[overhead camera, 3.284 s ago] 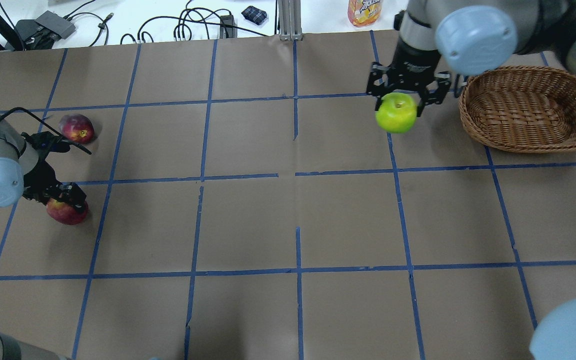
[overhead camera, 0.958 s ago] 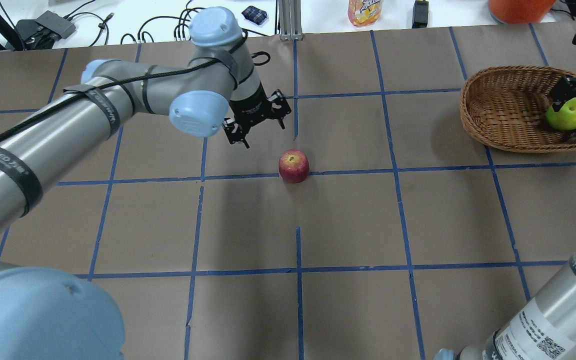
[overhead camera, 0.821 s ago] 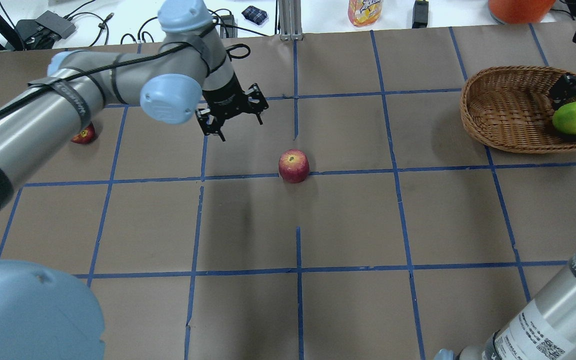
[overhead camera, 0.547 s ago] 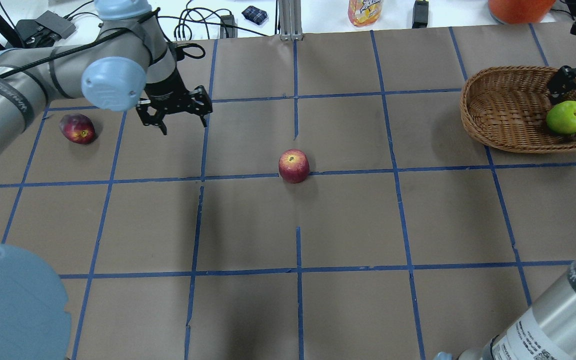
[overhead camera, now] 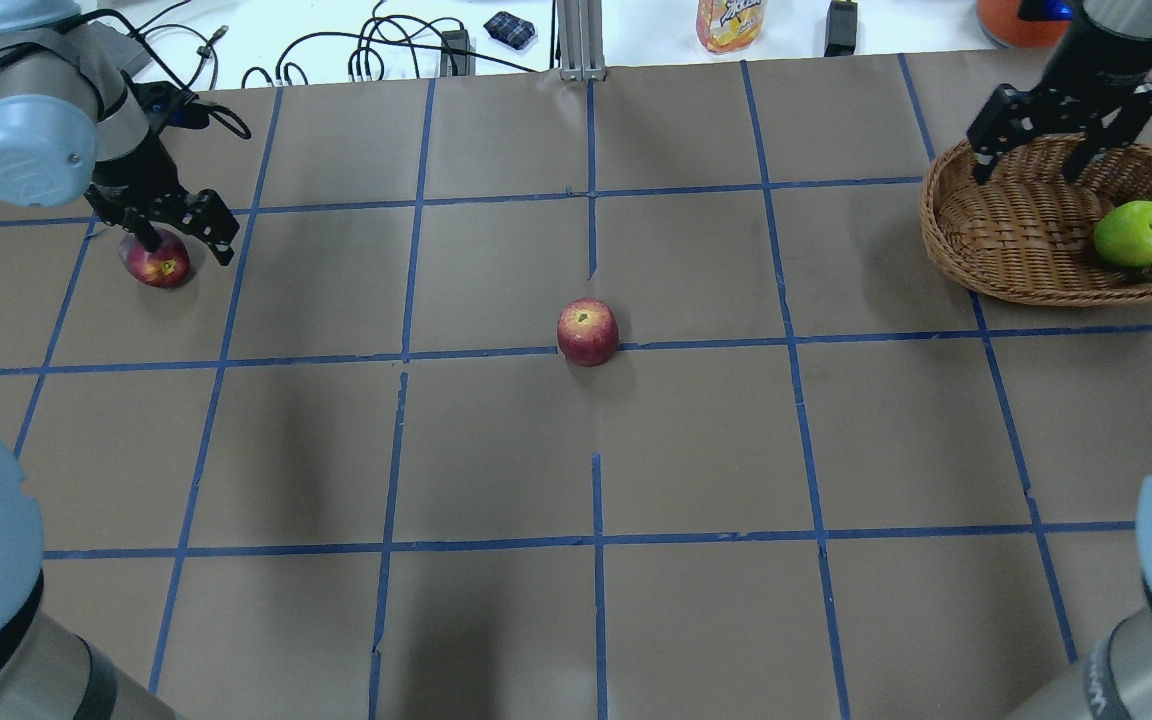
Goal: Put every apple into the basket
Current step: 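Grasp the centered red apple with right while left grasps the dark red apple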
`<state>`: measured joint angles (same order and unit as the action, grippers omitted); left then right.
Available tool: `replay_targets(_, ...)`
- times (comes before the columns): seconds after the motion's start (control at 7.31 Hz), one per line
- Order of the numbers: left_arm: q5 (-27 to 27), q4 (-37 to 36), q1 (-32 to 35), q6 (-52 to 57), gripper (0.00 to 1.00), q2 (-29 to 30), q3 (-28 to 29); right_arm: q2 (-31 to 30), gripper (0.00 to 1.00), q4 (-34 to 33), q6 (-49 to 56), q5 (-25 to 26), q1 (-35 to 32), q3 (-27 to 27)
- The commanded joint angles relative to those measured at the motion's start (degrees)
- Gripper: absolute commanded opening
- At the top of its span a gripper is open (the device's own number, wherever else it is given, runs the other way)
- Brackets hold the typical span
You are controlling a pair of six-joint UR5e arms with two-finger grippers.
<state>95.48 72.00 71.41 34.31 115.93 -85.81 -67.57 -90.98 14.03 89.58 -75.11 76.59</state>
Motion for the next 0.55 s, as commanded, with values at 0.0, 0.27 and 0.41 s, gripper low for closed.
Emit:
replay_targets(0.0,0.1,-6.0,-2.7,15.9,0.96,3.5,1.6,-0.8,1.0,1.2,-15.5,-2.3,-12.6,0.1)
replay_targets(0.27,0.9,-9.2,-3.1,27.4,0.97,6.1,3.7,0.4,1.0,0.5,-26.7,-2.6,-20.4,0.4)
replay_targets(0.41,0.8,-9.9,-3.4,29.2,0.97,7.6,4.5,1.2,1.0,-0.2,-31.1,-2.7,-24.3,0.3)
